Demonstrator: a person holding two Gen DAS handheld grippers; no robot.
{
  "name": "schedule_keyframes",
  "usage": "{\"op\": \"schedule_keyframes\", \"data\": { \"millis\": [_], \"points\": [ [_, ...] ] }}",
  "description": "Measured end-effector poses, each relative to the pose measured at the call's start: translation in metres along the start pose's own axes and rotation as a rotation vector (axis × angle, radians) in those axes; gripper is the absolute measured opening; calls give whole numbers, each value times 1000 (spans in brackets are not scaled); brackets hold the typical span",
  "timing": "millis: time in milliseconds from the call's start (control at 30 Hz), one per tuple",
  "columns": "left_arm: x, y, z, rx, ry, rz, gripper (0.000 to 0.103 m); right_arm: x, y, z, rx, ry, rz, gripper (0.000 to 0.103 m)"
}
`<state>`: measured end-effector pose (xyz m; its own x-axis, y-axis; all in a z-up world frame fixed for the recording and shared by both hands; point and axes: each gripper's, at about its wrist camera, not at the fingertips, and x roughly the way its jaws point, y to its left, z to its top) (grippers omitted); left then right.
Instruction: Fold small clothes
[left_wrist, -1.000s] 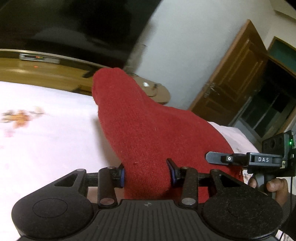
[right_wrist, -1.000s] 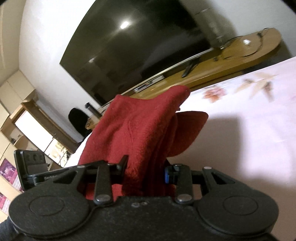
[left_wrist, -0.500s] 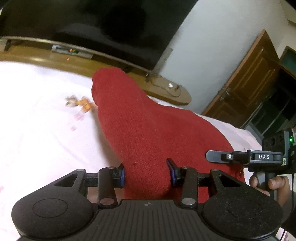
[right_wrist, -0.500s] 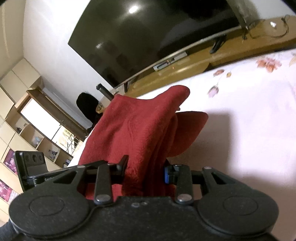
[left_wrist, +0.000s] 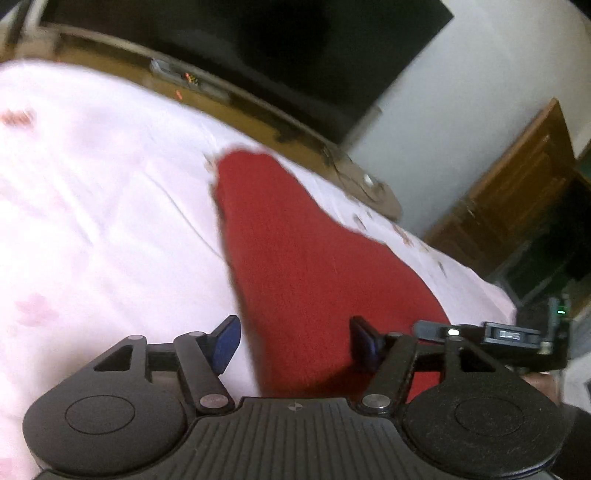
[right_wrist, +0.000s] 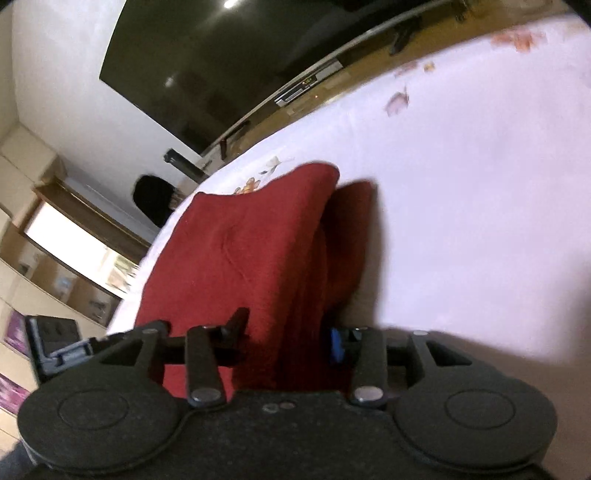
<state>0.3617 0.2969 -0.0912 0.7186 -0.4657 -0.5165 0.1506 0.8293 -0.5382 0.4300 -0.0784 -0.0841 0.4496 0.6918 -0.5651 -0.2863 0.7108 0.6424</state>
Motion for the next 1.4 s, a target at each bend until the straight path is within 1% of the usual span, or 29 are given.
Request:
{"op": "schedule_keyframes", "data": {
  "millis": [67,100,133,167,233,267,333,367,400,433,500,567,633,733,800,867,933,967,1000,1033,1067,1133,1233,1300,1333,1367,1400],
  "points": [
    [-19,0,10,14,-86,56,65,-16,10,4,-44,-49,-53,40],
    [-26,-3,16,26,-134,67,65,-25,16,6,-73,-80,-78,38],
    [-30,-8,22,38,-174,59,65,-32,23,9,-112,-111,-104,38],
    [-30,-15,29,57,-193,36,65,-37,32,13,-159,-141,-128,36],
    [-16,-32,37,119,-166,3,65,-37,46,18,-228,-176,-154,33],
    [-5,-42,37,166,-142,-1,65,-34,55,21,-260,-184,-163,33],
    [16,-53,34,216,-97,-5,65,-20,68,22,-309,-180,-185,31],
    [26,-55,31,230,-80,14,65,-11,73,21,-334,-161,-198,30],
    [34,-54,28,243,-59,42,65,-1,76,19,-360,-137,-223,30],
    [40,-51,24,259,-40,67,64,6,76,16,-387,-112,-257,28],
    [44,-50,20,277,-50,77,64,27,72,8,-437,-34,-354,27],
    [47,-60,20,310,-45,98,65,30,69,3,-444,-56,-356,28],
    [47,-62,17,327,-48,109,65,31,70,2,-430,-56,-362,28],
    [23,-60,17,301,-70,96,65,31,76,3,-423,-50,-378,29],
    [2,-60,18,291,-108,97,65,22,84,4,-414,-66,-384,29],
    [-13,-59,12,294,-136,103,65,4,97,-3,-445,-96,-372,31],
    [-12,-54,7,285,-107,130,65,-4,105,-10,-474,-98,-349,31],
    [-5,-50,3,290,-66,162,65,-3,107,-15,-494,-87,-346,29],
    [4,-47,-1,296,-22,198,65,3,107,-20,-517,-57,-363,28],
    [8,-42,-6,280,-1,182,65,12,103,-23,-527,-21,-396,28],
    [7,-34,-8,232,-12,162,66,21,98,-26,-535,5,-431,29],
    [1,-27,-8,158,-14,153,68,23,94,-28,-537,-20,-426,30],
    [-12,-34,-16,163,-38,171,68,22,92,-26,-514,-22,-417,33],
    [-21,-39,-21,162,-45,182,68,16,93,-25,-500,-21,-414,36],
    [-27,-43,-23,155,-54,192,68,11,94,-24,-485,-29,-411,41],
    [-37,-47,-26,146,-61,204,69,4,95,-26,-468,-41,-403,50],
    [-47,-53,-31,140,-72,210,72,-6,97,-28,-454,-55,-401,56]
  ]
}}
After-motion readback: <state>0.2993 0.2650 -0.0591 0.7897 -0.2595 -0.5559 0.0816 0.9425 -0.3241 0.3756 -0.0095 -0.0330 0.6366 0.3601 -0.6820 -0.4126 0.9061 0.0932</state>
